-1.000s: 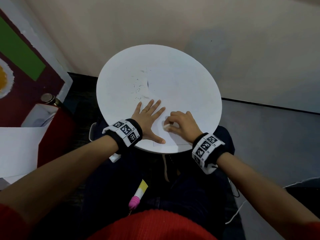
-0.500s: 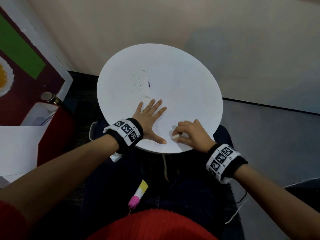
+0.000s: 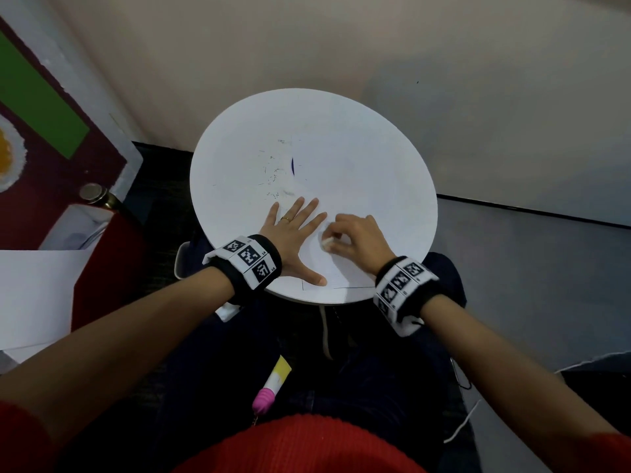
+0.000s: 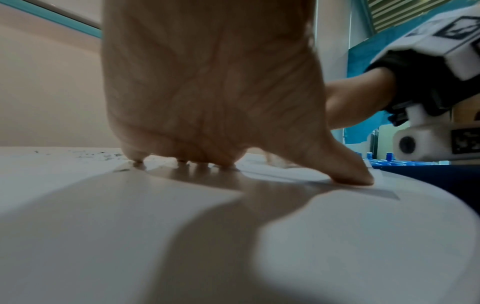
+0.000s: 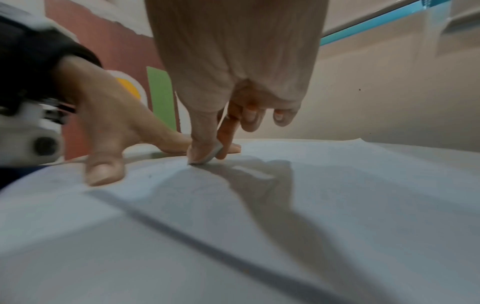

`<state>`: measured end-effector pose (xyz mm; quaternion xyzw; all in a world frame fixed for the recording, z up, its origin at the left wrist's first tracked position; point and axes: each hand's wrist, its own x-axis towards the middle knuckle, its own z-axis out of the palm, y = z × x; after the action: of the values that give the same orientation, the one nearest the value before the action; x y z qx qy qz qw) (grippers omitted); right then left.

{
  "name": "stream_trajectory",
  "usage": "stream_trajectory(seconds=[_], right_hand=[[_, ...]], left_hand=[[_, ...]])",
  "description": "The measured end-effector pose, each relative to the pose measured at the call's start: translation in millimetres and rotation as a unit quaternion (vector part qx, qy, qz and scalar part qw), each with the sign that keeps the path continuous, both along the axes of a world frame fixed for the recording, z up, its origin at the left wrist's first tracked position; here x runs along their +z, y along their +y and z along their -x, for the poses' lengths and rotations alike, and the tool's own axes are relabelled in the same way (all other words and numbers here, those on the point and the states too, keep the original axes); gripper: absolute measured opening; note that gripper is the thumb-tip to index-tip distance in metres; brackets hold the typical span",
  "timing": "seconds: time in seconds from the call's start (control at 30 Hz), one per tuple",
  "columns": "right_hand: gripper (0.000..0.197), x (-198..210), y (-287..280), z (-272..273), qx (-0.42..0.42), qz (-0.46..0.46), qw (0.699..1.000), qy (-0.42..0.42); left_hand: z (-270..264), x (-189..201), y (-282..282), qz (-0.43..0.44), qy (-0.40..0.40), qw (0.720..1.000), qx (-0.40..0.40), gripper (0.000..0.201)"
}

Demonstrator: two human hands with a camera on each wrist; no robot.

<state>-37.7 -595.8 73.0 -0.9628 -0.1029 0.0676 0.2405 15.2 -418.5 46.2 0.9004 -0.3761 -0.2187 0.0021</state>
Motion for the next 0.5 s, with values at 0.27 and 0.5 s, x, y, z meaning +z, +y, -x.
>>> stream_trajectory(seconds=[0.27, 0.5], right_hand=[[0.005, 1.2, -4.6, 17.2, 0.027, 0.025, 0.999, 0.011], [0.005, -4.3, -3.8, 25.3, 0.012, 0.002, 1.0, 0.015]], left_hand=[[-0.8, 1.5, 0.3, -0.005, 0.006, 1.0, -0.006, 0.132], [-1.6, 1.4, 0.0, -0.013, 0.005, 1.0, -0.001, 0.132]])
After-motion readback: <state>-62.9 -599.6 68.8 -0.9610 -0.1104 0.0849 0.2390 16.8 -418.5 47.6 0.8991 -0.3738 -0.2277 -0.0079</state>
